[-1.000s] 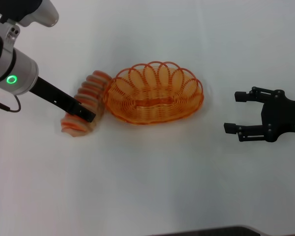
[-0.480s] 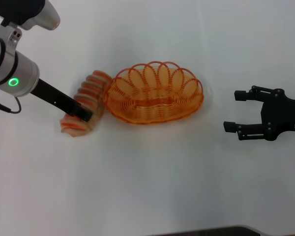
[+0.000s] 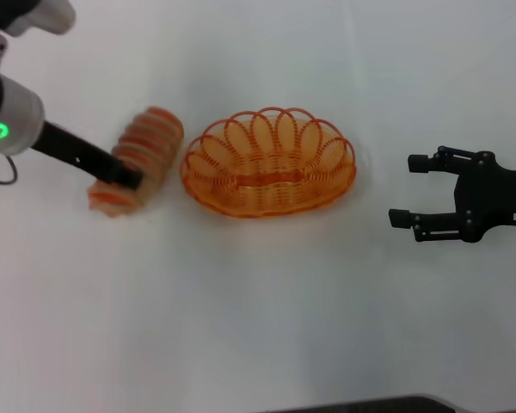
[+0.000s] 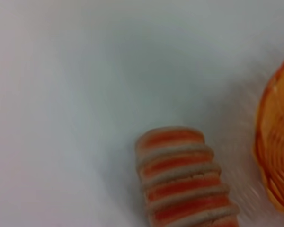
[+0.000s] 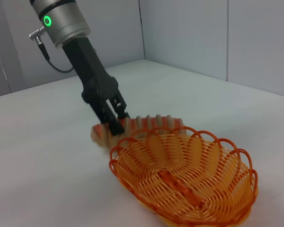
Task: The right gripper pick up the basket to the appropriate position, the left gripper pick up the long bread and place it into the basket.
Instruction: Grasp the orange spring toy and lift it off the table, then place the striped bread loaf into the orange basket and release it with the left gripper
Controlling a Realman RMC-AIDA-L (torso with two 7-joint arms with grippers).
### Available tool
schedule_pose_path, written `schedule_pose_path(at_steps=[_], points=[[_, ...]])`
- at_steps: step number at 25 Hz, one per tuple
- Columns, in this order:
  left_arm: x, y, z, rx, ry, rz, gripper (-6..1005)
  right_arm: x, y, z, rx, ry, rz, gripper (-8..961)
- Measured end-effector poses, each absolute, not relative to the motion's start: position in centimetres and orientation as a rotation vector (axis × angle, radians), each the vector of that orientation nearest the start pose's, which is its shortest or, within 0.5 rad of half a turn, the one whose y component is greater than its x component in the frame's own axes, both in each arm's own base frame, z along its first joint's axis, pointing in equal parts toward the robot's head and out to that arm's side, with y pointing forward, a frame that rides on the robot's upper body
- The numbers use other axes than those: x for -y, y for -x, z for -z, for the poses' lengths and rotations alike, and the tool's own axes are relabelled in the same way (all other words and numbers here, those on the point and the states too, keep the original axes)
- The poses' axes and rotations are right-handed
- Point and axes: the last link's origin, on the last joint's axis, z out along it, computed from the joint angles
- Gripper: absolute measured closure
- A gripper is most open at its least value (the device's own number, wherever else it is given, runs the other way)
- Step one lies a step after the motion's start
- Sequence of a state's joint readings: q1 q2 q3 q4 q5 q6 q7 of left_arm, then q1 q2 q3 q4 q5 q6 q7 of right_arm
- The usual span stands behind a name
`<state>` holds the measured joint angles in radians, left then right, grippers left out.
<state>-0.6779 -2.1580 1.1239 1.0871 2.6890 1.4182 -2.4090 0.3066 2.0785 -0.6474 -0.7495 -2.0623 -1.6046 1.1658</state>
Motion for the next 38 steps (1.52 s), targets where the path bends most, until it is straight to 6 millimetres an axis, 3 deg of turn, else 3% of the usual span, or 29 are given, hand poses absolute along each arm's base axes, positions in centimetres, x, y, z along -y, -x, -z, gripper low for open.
schedule_pose_path(at_steps=[7, 15, 19, 26, 38], points=[[-37.8, 20.7, -0.9, 0.925, 2.557, -0.289, 509, -26.8, -32.7, -1.5, -0.531, 2.674, -0.529, 24], [-37.1, 16.5, -3.3, 0.521, 2.727, -0.117, 593, -26.8, -32.7, -1.5, -0.533, 2.677, -0.528, 24], [-36.6, 14.7, -2.7, 0.326, 2.838, -0.101, 631, -26.7, -32.5, -1.4, -0.529, 2.684, -0.53, 24], [-35.2, 12.4, 0.2, 0.08, 2.975, -0.139, 663, -26.8, -32.4, -1.2, -0.52, 2.698, -0.53, 24], [-34.4, 11.9, 2.5, 0.005, 2.991, -0.084, 739, -26.4, -32.4, -0.6, -0.514, 2.745, -0.499, 24]])
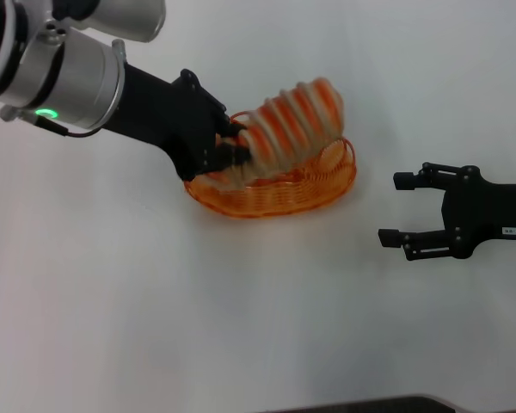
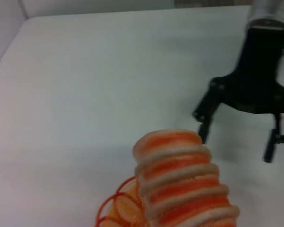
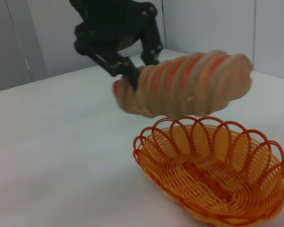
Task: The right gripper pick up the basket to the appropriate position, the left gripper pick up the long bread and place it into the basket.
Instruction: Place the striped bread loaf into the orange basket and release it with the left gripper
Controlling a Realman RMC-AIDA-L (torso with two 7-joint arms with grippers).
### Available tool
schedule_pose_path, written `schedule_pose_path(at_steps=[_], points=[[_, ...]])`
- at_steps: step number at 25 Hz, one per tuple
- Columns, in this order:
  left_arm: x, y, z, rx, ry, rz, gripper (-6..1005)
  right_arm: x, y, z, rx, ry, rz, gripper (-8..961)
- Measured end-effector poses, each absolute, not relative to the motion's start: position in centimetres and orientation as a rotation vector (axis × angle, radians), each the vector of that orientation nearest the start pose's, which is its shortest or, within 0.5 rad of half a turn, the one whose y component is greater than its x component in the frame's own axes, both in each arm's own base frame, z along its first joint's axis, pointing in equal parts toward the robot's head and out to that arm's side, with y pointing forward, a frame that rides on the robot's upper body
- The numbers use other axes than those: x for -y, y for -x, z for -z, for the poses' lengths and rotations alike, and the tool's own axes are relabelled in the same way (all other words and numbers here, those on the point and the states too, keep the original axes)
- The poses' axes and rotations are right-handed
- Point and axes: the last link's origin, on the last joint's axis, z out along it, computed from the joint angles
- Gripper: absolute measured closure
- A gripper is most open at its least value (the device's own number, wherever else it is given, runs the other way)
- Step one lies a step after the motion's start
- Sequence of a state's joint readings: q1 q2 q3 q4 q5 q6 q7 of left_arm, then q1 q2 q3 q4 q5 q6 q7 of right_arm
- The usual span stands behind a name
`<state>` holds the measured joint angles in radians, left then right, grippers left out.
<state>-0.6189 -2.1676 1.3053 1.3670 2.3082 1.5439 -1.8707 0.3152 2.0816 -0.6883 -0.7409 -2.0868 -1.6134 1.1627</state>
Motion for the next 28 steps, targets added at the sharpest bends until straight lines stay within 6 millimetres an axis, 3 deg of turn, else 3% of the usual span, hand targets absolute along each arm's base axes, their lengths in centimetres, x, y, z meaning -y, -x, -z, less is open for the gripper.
schedule_pose_path(at_steps=[7, 24, 28], points=[[-34.6, 12.6, 3.0, 0.082, 2.94, -0.065, 807, -26.4, -32.3, -0.6, -0.513, 2.747, -0.5, 25], [-34.4, 13.1, 3.9, 0.166, 2.955, -0.034, 392, -26.6, -32.2, -0.7, -0.527, 2.741, -0.506, 25], [-34.4, 13.8, 3.5, 0.247, 2.917, 0.06, 294, -26.7, -32.2, -0.8, -0.525, 2.735, -0.512, 25]])
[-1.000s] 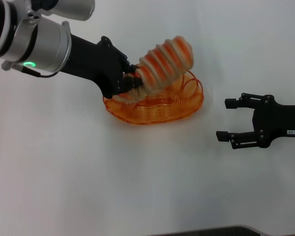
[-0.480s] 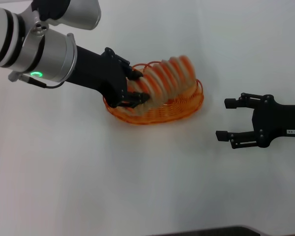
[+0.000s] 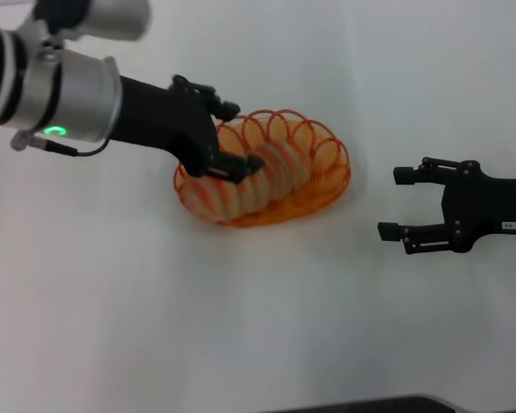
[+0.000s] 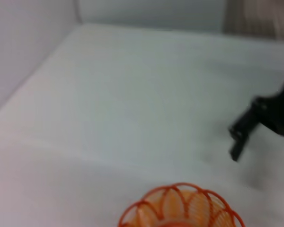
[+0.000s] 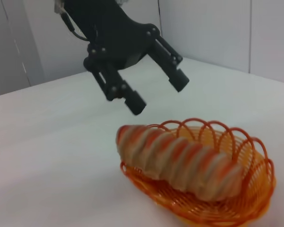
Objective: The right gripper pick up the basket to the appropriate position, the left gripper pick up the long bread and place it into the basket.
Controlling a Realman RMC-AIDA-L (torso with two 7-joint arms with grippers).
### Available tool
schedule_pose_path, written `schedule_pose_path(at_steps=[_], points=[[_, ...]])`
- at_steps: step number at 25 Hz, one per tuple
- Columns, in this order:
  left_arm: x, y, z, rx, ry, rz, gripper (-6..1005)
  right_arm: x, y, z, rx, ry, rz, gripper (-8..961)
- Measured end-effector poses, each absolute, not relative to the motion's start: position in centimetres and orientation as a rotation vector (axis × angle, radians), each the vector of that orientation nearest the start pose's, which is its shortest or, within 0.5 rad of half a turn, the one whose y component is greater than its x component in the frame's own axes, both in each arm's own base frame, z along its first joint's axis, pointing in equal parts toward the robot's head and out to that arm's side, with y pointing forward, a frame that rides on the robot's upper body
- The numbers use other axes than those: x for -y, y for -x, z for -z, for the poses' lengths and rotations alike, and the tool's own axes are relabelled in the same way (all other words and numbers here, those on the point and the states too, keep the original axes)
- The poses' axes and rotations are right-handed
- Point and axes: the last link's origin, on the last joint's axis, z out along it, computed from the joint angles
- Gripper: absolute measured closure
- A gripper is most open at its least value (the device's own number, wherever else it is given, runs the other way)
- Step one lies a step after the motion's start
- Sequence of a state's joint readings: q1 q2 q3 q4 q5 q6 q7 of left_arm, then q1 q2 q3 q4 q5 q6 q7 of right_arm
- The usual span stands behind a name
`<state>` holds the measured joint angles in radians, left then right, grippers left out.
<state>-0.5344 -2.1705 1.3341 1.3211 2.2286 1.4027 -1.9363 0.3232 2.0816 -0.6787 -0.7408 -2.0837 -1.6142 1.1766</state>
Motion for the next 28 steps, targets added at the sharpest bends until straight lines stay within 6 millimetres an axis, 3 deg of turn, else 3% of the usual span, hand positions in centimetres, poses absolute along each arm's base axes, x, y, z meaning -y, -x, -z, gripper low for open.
schedule_pose_path(at_steps=[5, 14, 21, 28], points=[[-34.2, 16.3, 1.2, 0.423, 2.839, 0.302, 227, -26.8, -32.2, -1.0, -0.529, 2.721, -0.519, 25], [-30.4, 23.8, -1.3, 0.656, 2.786, 0.675, 222, -26.9, -32.5, -1.7, -0.543, 2.679, -0.536, 25], [-27.7, 27.6, -0.7, 0.709, 2.773, 0.778, 224, -27.0, -32.6, -2.1, -0.55, 2.655, -0.555, 25], [-26.0, 29.6, 0.6, 0.75, 2.8, 0.763, 226, -26.8, -32.7, -1.9, -0.558, 2.657, -0.555, 25]])
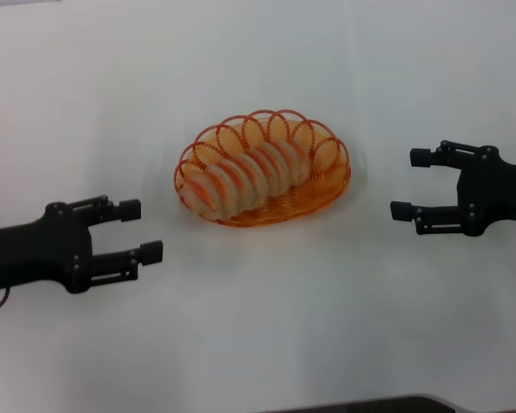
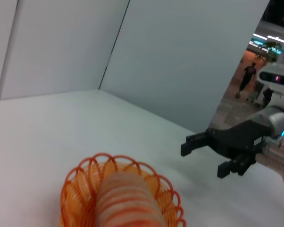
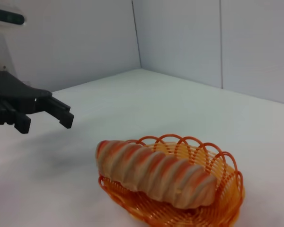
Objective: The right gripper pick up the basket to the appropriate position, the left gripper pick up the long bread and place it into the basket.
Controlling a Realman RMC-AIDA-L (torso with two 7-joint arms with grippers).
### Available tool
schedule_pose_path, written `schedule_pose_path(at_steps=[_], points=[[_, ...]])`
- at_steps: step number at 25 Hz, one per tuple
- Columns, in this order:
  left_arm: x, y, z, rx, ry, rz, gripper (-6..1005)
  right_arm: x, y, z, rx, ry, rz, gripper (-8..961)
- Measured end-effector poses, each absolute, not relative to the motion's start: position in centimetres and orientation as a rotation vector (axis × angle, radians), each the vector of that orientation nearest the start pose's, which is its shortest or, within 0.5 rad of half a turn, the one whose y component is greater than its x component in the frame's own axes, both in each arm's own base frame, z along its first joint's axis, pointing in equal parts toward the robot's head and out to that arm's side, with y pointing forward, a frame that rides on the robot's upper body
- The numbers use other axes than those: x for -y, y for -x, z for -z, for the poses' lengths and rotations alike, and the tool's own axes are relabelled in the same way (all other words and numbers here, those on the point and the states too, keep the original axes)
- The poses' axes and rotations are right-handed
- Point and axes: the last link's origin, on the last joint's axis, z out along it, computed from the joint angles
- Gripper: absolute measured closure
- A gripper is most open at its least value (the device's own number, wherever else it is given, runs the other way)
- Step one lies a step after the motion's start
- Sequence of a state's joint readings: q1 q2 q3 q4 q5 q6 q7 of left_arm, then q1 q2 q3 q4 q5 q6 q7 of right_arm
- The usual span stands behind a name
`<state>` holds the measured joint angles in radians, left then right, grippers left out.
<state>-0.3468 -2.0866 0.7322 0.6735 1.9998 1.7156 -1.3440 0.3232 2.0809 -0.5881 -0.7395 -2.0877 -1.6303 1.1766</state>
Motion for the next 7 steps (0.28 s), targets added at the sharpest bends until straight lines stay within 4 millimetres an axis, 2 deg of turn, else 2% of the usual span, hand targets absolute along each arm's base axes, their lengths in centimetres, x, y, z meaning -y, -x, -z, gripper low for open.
schedule_pose_path(at_steps=[7], points=[[-25.38, 30.58, 0.91, 0.78, 2.798, 0.713, 226, -26.08, -33.17, -1.57, -0.589, 2.672, -0.539, 25]])
